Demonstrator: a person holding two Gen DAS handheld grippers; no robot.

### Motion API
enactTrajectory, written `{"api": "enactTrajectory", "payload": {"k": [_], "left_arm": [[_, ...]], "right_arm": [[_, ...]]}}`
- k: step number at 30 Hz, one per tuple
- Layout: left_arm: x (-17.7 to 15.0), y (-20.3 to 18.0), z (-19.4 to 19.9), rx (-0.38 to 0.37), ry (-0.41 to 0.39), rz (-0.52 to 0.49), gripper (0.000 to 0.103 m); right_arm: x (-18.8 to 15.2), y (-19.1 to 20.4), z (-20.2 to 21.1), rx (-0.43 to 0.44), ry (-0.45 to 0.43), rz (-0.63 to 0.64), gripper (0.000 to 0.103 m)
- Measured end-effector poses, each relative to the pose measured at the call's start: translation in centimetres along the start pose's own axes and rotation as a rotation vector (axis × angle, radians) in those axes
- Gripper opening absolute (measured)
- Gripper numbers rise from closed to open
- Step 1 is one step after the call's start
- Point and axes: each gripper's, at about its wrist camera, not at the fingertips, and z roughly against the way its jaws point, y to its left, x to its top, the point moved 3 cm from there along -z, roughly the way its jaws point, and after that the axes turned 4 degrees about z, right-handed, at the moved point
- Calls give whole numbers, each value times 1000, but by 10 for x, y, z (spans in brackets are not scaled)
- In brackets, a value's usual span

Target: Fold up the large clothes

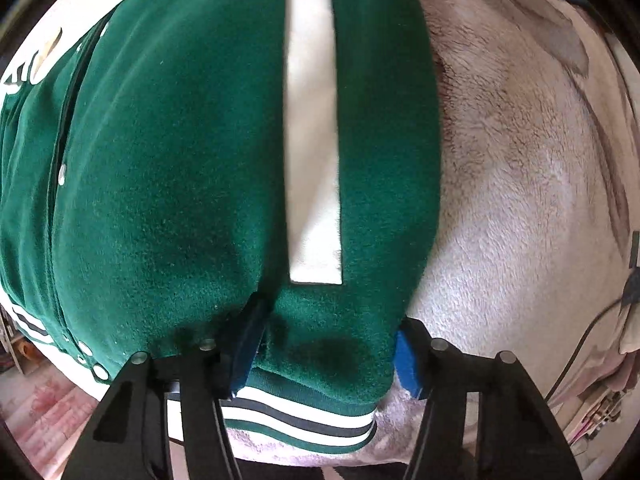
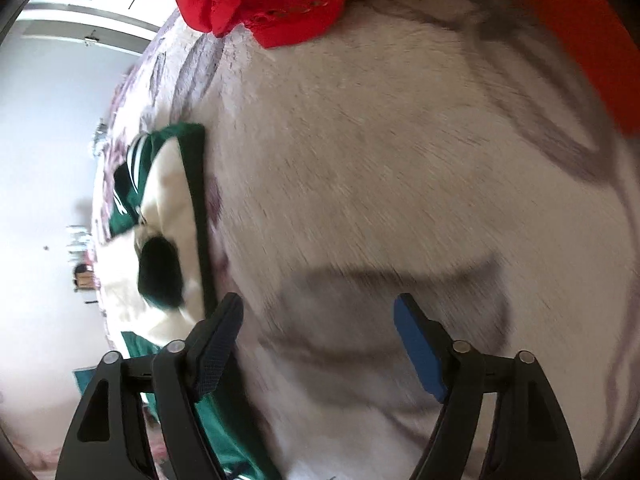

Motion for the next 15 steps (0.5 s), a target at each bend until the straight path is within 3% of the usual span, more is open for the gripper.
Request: {"api": "enactTrajectory", "payload": {"k": [6, 8, 10, 15], "left_arm": [[0, 0, 5, -14, -2, 1, 40], [-2, -8, 8, -23, -7, -3, 24], [-1, -9, 13, -37, -8, -1, 17], [-2, -11, 24, -68, -15, 10, 10]], "right_arm": [[48, 20, -40, 66, 36, -1, 83], [65, 30, -47, 86, 37, 10, 83], [79, 39, -52, 98, 49, 14, 83], [103, 64, -70, 146, 72, 23, 83]]}}
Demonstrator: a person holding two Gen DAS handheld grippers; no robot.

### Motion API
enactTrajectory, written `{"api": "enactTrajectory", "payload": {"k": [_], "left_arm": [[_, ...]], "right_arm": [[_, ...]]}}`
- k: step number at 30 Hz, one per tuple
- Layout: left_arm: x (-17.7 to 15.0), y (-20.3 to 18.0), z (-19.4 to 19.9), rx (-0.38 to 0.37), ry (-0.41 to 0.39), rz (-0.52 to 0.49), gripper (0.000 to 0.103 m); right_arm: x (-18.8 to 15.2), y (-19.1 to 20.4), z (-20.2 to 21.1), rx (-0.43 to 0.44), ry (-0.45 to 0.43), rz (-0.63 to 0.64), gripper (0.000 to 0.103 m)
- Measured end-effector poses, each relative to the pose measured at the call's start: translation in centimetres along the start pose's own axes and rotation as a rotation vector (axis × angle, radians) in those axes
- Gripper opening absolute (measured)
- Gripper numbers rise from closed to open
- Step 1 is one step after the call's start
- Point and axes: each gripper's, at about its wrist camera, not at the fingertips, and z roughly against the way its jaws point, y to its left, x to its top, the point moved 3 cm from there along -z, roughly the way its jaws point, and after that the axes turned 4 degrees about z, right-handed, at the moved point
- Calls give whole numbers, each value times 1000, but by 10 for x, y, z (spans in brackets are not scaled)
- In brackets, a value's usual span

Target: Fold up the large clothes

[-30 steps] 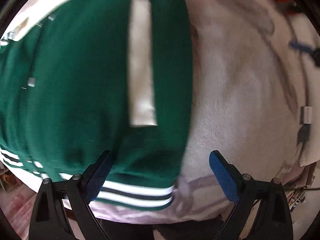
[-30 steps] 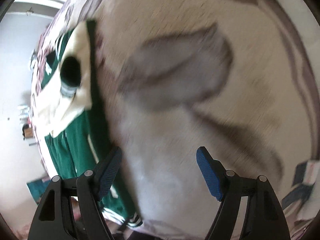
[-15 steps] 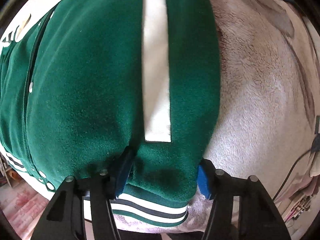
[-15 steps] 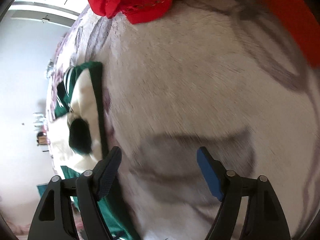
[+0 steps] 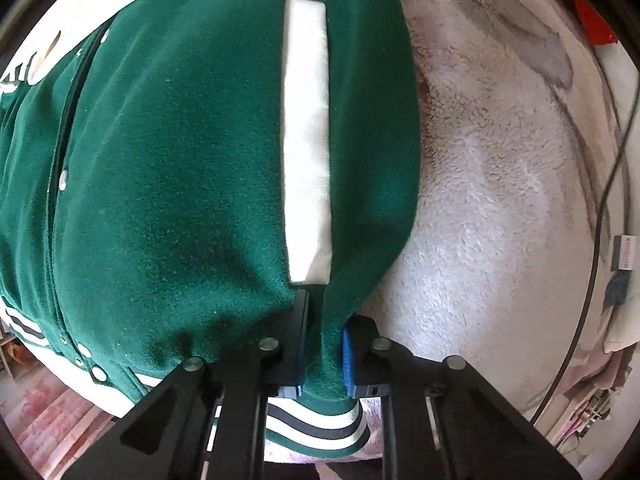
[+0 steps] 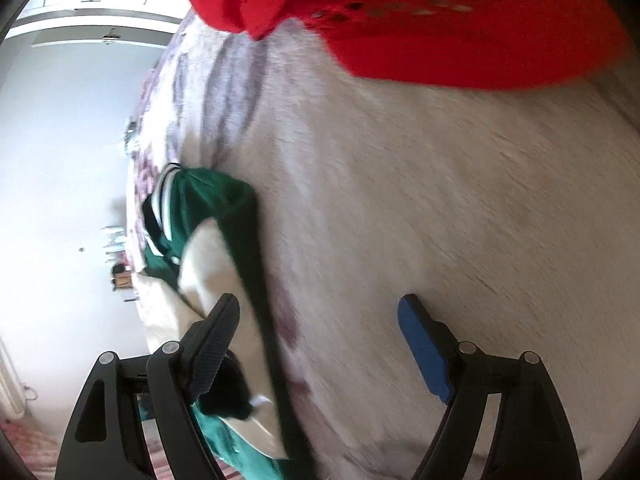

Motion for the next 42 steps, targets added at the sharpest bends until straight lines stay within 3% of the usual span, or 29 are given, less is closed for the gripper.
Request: {"api": "enactTrajectory", "payload": {"k": [6, 9, 10, 11, 12, 15, 22, 31, 36, 42], "left_arm": [[0, -1, 16, -33, -8, 14, 8], [3, -2, 25, -44, -14, 15, 8], [0, 1, 25, -46, -19, 15, 7], [-1, 1, 28, -49, -23, 15, 7], [-1, 1, 32, -53, -30, 16, 7], [-8, 15, 51, -65, -59, 23, 7], [-14, 77, 121, -129, -144, 84, 6], [-30, 206, 189, -225, -263, 206, 6], [-34, 299, 191, -271, -297, 297, 6], [-45, 407, 166, -326, -288, 416, 5]], "right_arm": [[12, 37, -47, 105, 89, 30, 83], [10, 55, -78, 113, 139, 67, 82], [9, 60, -86, 103, 151, 82, 72], [7, 65, -93, 92, 164, 93, 56], [7, 68, -99, 75, 171, 88, 28], [7, 82, -102, 34, 161, 61, 15], [3, 151, -77, -58, 149, 100, 11], [-11, 314, -68, -138, 147, 219, 11], [-34, 423, -111, -196, 144, 280, 11], [-63, 525, -212, -311, 163, 324, 11]]}}
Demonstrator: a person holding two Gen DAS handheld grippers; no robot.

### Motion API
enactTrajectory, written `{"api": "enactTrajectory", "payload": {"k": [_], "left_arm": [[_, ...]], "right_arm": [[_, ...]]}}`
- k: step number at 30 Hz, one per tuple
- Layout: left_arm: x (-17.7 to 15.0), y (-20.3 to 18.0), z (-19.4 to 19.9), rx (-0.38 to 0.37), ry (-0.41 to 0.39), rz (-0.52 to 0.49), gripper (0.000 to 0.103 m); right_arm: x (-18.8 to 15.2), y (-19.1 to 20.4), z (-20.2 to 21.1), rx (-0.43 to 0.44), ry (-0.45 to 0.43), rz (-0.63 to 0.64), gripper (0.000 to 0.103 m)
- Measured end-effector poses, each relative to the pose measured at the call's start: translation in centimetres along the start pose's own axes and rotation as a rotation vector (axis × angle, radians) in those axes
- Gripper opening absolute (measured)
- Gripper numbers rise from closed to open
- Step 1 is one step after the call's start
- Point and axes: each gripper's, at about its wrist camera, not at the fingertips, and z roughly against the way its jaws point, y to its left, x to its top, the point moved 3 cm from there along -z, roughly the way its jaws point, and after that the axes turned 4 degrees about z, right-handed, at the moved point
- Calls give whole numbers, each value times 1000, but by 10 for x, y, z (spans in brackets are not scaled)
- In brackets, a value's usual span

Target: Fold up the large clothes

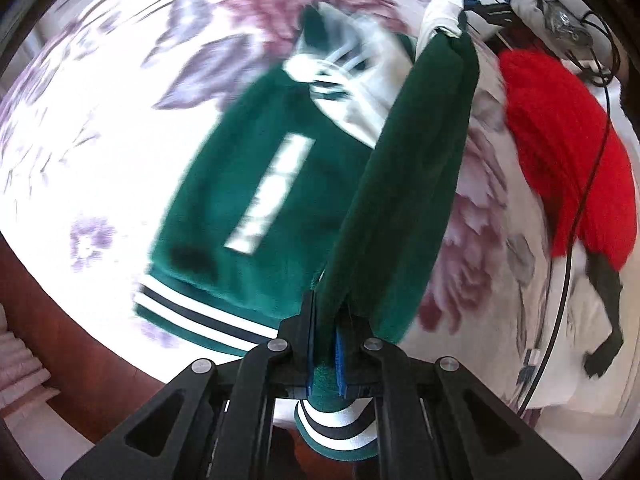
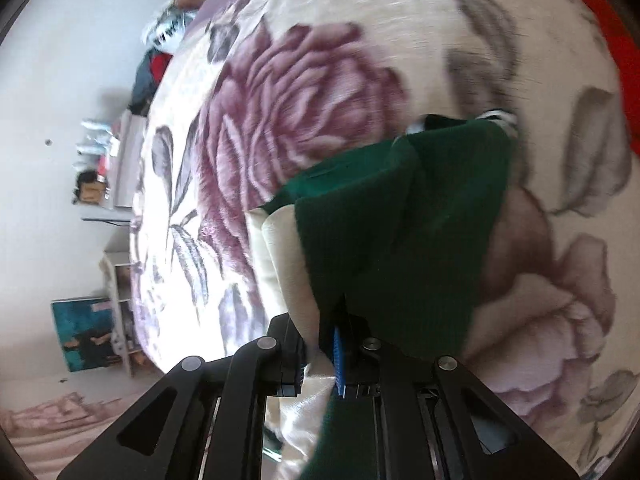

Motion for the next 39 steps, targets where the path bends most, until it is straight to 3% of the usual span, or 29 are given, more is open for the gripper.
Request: {"api": "enactTrajectory", "payload": {"k": [7, 13, 15, 19, 21, 22, 23, 24, 26, 30, 33, 34, 35, 37, 39], "left_arm": [[19, 86, -29, -60, 52, 128, 4], [28, 140, -63, -66, 109, 182, 4], [30, 152, -77, -99, 146, 197, 4], [33, 163, -79, -249, 239, 259, 12], [31, 171, -71, -299, 272, 296, 23], [30, 173, -67, -317, 273, 301, 34], [29, 175, -60, -341, 270, 304, 56], [28, 173, -55, -346, 269, 297, 65], [26, 165, -49, -376, 273, 270, 67], [16, 129, -66, -281, 329, 132, 67], [11, 103, -75, -177, 318, 31, 59], [10, 96, -72, -131, 293, -12, 35], [10, 91, -70, -84, 284, -42, 25], [9, 84, -64, -76, 265, -49, 16], [11, 79, -48, -48, 222, -46, 15]], "right_arm": [[15, 84, -105, -163, 61, 11, 11], [19, 99, -178, -273, 94, -37, 11], [17, 98, -198, -283, 118, -67, 13], [11, 103, -192, -189, 137, -43, 46], [-4, 111, -171, -128, 142, 39, 53], [-19, 112, -154, -86, 140, 79, 54], [-32, 111, -140, -48, 137, 98, 54], [-53, 105, -123, -11, 132, 108, 54], [-99, 82, -91, 28, 112, 103, 57], [-214, -1, -63, -19, 109, -6, 57], [-325, -76, -76, -29, 189, -177, 57], [-365, -100, -87, -5, 221, -260, 57], [-396, -117, -94, 9, 236, -331, 57], [-456, -142, -114, 64, 259, -455, 57], [-493, -152, -129, 139, 247, -528, 57]]}}
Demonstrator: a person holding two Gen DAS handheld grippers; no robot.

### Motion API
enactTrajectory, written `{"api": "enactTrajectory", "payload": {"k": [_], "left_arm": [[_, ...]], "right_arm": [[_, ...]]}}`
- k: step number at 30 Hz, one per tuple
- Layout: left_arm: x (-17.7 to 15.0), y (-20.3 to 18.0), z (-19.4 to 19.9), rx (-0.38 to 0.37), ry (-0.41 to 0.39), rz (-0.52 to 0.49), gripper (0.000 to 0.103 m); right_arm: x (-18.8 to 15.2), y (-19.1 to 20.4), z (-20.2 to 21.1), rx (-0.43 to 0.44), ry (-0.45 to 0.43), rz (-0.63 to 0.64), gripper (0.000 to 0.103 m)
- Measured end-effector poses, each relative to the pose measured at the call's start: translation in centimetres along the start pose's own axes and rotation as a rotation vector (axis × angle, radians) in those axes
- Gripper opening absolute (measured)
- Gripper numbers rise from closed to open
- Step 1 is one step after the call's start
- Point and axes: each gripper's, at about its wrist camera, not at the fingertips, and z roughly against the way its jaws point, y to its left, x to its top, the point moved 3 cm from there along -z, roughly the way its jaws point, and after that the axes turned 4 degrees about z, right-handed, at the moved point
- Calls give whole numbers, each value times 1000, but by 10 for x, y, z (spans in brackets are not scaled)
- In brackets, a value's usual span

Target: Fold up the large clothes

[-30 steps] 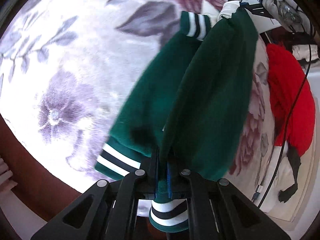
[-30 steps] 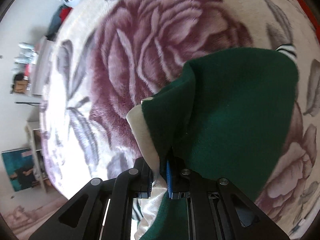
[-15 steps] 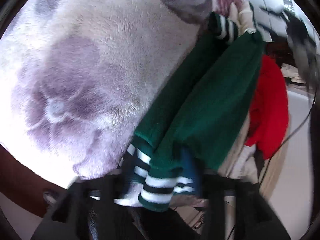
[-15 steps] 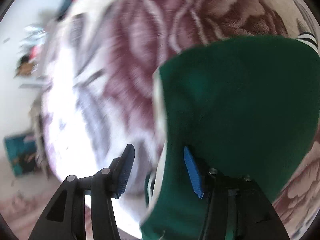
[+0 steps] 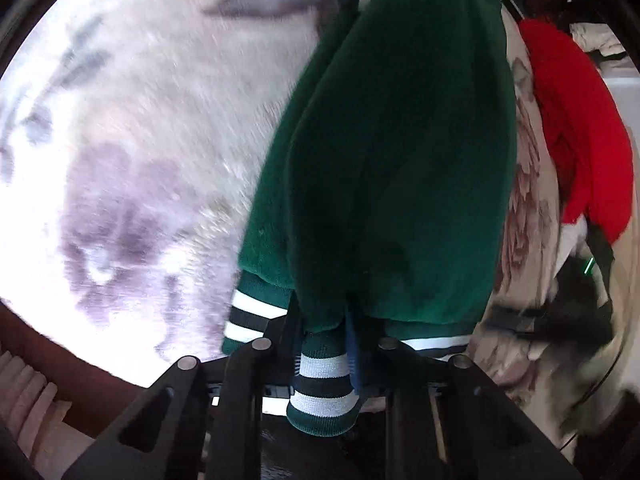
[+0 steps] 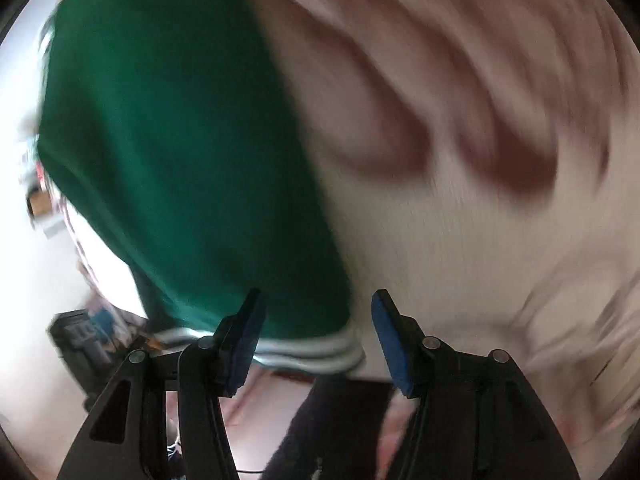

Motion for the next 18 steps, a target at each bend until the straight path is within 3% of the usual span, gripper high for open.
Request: {"api": "enactTrajectory", "payload": {"k": [4, 6, 8, 9, 10, 12, 15, 18], "left_arm": [[6, 11, 27, -7, -39, 56, 14], [11, 26, 22, 19, -44, 59, 14], [12, 44, 9, 33, -30, 64, 14], [18, 48, -2, 29, -7, 62, 14], [22, 49, -10, 45, 3, 49, 14], [25, 47, -19, 64, 12, 17, 14], [30, 62, -43, 33, 38, 33, 16], [33, 61, -36, 18, 72, 51, 20]], "right_arm": [[-27, -10, -18, 83, -41, 39, 57], [-32, -11, -24, 151, -46, 30, 57], [-32, -11, -29, 156, -64, 40, 55], [-31, -10, -30, 160, -89, 57, 32], [-32, -8, -30, 144, -97, 67, 22], [-35, -2, -26, 101, -125, 99, 14], [-39, -6, -34, -8, -108, 128, 12], [-31, -11, -36, -14, -45, 107, 13]]}}
